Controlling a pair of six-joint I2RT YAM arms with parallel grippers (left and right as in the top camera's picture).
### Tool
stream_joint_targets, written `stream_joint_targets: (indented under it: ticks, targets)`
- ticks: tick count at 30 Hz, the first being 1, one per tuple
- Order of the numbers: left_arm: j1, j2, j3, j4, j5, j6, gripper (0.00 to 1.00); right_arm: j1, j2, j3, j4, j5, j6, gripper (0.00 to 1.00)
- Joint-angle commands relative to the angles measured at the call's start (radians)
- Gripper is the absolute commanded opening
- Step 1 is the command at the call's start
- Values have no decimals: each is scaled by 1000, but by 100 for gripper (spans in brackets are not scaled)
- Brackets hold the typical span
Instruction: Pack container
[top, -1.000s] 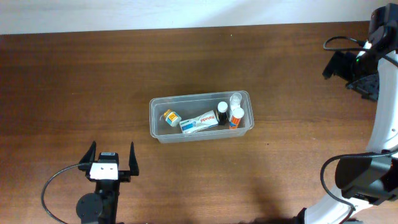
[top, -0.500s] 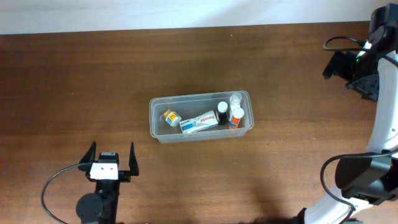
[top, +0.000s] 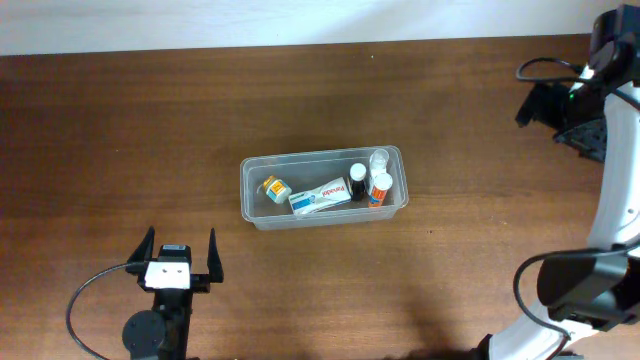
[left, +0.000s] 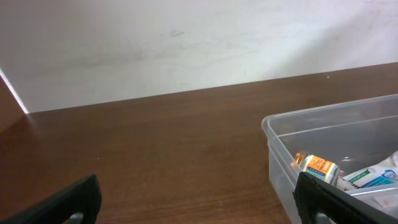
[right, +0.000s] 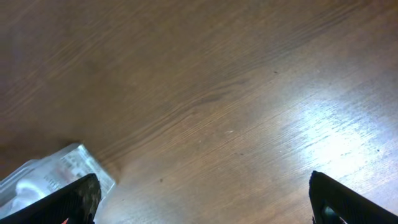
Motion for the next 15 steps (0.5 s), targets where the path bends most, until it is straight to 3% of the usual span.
stream_joint_targets:
  ticks: [1,8,12,15]
  targets:
    - [-1,-10,-5,-4,0,13,99,61,-122,13,0,13,10,98]
    - [-1,-10,-5,-4,0,13,99,194,-319,-60,72,84,0,98]
    - [-1,-10,-5,-4,0,13,99,278,-474,-239,320,70,-34,98]
    - [-1,-10,-5,-4,0,13,99,339,-606,-431,566,-18,-190,98]
